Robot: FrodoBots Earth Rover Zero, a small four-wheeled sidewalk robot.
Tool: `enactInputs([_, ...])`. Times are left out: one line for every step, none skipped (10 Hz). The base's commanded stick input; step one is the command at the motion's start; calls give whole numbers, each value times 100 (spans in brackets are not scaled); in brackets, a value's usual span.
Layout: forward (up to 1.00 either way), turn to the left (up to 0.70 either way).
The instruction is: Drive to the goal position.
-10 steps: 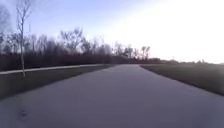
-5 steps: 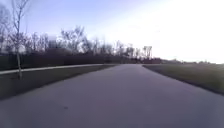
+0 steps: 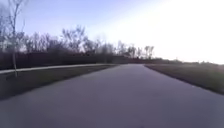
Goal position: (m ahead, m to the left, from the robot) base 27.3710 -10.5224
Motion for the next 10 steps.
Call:
enactInputs([100,1])
enactInputs([100,1])
enactInputs([100,1])
enactInputs([100,1])
enactInputs([100,1])
enactInputs([100,1])
enactInputs([100,1])
enactInputs([100,1])
enactInputs([100,-14])
enactInputs([100,-39])
